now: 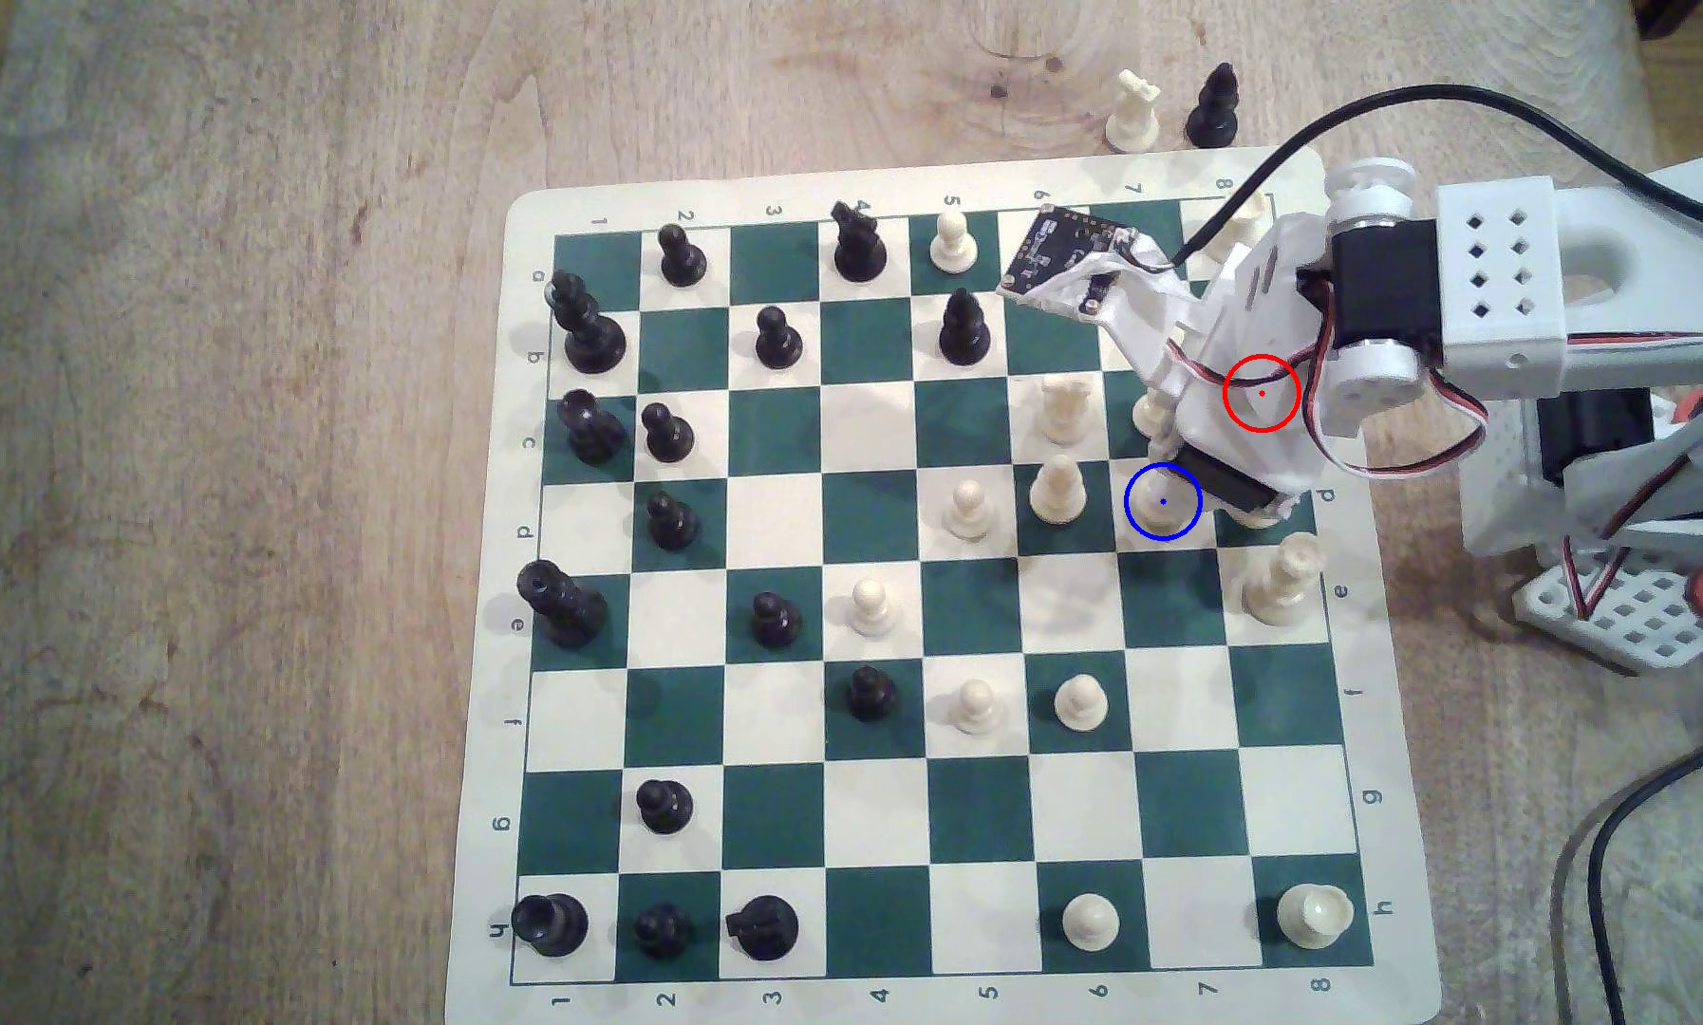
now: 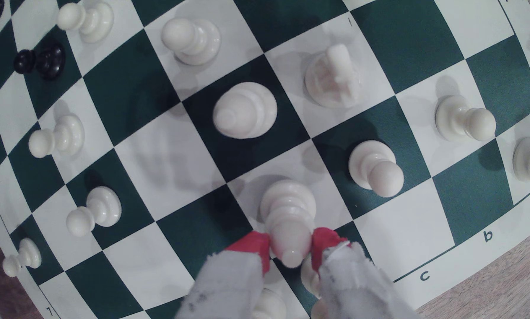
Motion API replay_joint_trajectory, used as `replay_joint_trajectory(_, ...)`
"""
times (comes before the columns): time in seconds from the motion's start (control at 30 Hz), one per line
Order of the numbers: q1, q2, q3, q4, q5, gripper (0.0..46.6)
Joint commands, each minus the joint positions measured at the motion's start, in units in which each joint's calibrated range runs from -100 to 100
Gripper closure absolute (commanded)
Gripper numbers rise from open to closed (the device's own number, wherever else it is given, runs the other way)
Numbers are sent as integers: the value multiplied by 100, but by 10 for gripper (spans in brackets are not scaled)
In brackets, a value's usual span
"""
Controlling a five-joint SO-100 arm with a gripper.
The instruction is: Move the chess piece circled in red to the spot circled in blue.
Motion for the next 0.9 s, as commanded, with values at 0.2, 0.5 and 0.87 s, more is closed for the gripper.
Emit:
replay_joint_trajectory(0.2, -4, 96, -4, -116, 39, 454)
replay_joint_trajectory(0.5, -12, 147, 5, -141, 44, 421)
replay_joint_trajectory(0.87, 152, -167, -85, -206, 10, 240)
